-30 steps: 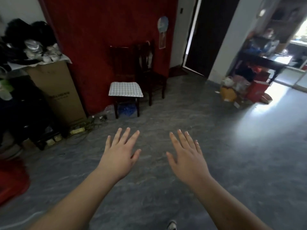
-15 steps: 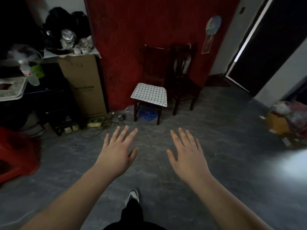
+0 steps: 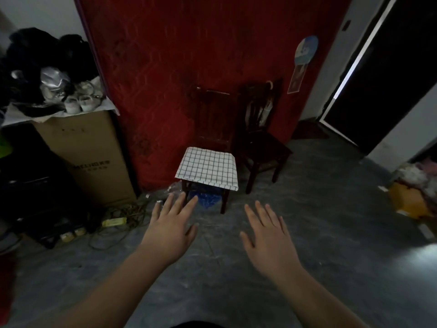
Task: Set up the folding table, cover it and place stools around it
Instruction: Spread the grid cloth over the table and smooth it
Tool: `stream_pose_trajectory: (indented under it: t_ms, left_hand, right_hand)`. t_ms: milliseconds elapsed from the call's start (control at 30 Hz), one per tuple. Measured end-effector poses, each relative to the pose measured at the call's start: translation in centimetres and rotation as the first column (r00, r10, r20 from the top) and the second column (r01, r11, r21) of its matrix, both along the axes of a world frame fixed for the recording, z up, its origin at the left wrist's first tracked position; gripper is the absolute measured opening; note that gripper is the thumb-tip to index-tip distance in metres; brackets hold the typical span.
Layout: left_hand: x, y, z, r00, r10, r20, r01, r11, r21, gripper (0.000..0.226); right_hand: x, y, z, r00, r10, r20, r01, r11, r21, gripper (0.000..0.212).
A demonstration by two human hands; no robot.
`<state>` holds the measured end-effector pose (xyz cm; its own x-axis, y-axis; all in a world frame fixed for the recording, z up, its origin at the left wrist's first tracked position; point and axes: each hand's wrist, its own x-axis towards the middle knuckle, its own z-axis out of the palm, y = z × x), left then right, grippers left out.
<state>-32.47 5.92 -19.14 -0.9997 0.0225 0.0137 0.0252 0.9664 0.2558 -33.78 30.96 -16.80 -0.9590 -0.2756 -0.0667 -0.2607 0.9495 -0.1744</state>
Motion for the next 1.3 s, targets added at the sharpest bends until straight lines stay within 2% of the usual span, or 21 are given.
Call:
stream_pose_trajectory:
  t_ms: [300,467,633,800,933,1133,1300]
  left_hand:
    - [-16.4,-1.6,-5.0,0.996,0.002,0.090,-0.001,1.000,-0.001,0.071]
    - [-26.9,-1.6,-8.9,0.989,0.056,0.136,-0.053,0.998,-0.026,0.069]
    - [-36.9,-1.4,-14.2,0.962,0.088,0.257,-0.077,0.996,-0.050,0.070]
    - [-45.5,-2.1,-22.2,0.943,0.116,0.312,-0.114,0.993,-0.025,0.071]
    - [-50.5,-3.2,-30.6,0.932,0.173,0.319,-0.175,0.984,-0.024,0.077]
    - [-55.6,-3.9,-44.8,0.939,0.125,0.319,-0.090,0.988,-0.124,0.094]
    - [-58.0,-5.4,-51.9,0.934,0.061,0.351,0.016,0.977,-0.212,0.116]
  right_hand:
    - [-18.3,-1.6,-5.3,0.997,0.015,0.075,-0.012,0.999,-0.037,0.068]
    - [-29.6,-2.3,-9.8,0.989,0.094,0.110,-0.087,0.994,-0.069,0.068]
    - [-40.4,-2.8,-15.8,0.960,0.165,0.226,-0.149,0.985,-0.084,0.068]
    - [-49.7,-4.2,-23.7,0.932,0.215,0.291,-0.206,0.977,-0.062,0.067]
    - [-55.3,-5.9,-32.6,0.916,0.205,0.346,-0.195,0.979,-0.066,0.072]
    - [-60.4,-8.3,-47.5,0.904,0.233,0.358,-0.252,0.968,0.008,0.088]
    - [-61.9,-9.7,-53.8,0.906,0.246,0.345,-0.296,0.950,0.102,0.104]
